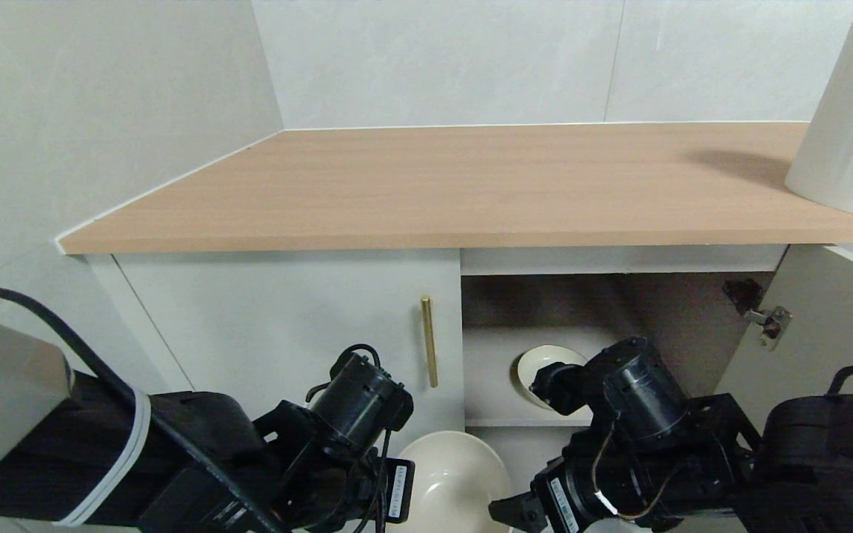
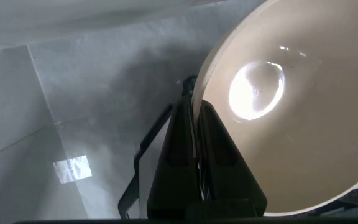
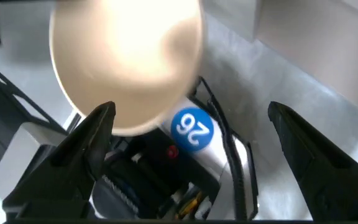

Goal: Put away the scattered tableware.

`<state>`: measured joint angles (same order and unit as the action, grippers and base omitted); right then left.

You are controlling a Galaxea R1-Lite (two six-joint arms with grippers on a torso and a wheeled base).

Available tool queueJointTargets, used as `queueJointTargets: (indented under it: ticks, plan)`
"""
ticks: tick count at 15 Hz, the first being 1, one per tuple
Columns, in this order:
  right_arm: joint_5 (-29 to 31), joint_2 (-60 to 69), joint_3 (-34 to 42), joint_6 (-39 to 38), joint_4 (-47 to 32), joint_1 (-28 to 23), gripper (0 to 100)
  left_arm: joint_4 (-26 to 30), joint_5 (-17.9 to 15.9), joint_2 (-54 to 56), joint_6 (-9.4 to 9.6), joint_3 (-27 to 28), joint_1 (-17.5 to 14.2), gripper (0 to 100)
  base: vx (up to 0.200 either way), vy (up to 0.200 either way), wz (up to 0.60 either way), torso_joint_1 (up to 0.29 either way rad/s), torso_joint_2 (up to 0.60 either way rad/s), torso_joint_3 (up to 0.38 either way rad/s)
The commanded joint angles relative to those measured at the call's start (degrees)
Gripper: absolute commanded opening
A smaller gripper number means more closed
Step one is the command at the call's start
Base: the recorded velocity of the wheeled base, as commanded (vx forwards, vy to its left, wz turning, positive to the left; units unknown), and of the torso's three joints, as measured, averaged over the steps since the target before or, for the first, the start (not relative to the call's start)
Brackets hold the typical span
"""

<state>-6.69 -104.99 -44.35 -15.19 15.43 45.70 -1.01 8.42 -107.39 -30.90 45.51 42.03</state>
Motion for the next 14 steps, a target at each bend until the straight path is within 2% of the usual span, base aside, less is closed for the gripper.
queueJointTargets:
  ticks: [1, 3, 7, 8, 14]
  plan:
    - [3.18, -4.26, 0.23, -0.02, 3.38, 0.18, 100, 0.05, 0.01, 0.78, -0.03, 0.02, 0.42, 0, 0.000, 0.000, 0.00, 0.000, 0.00, 0.000]
    - [5.90, -5.49, 0.32, -0.19, 5.57, 0.18, 100, 0.13, 0.01, 0.95, 0.05, 0.02, 0.51, 0, 0.000, 0.000, 0.00, 0.000, 0.00, 0.000]
    - [5.90, -5.58, 0.32, -0.28, 5.66, 0.18, 100, 0.22, 0.01, 0.95, 0.05, 0.02, 0.51, 0, 0.000, 0.000, 0.00, 0.000, 0.00, 0.000]
    - [6.08, -5.58, 0.32, -0.19, 5.66, 0.18, 0, 0.22, 0.01, 0.95, -0.03, 0.02, 0.51, 0, 0.000, 0.000, 0.00, 0.000, 0.00, 0.000]
    - [6.08, -5.67, 0.32, -0.19, 5.66, 0.18, 0, 0.22, 0.01, 0.78, 0.05, 0.02, 0.51, 0, 0.000, 0.000, 0.00, 0.000, 0.00, 0.000]
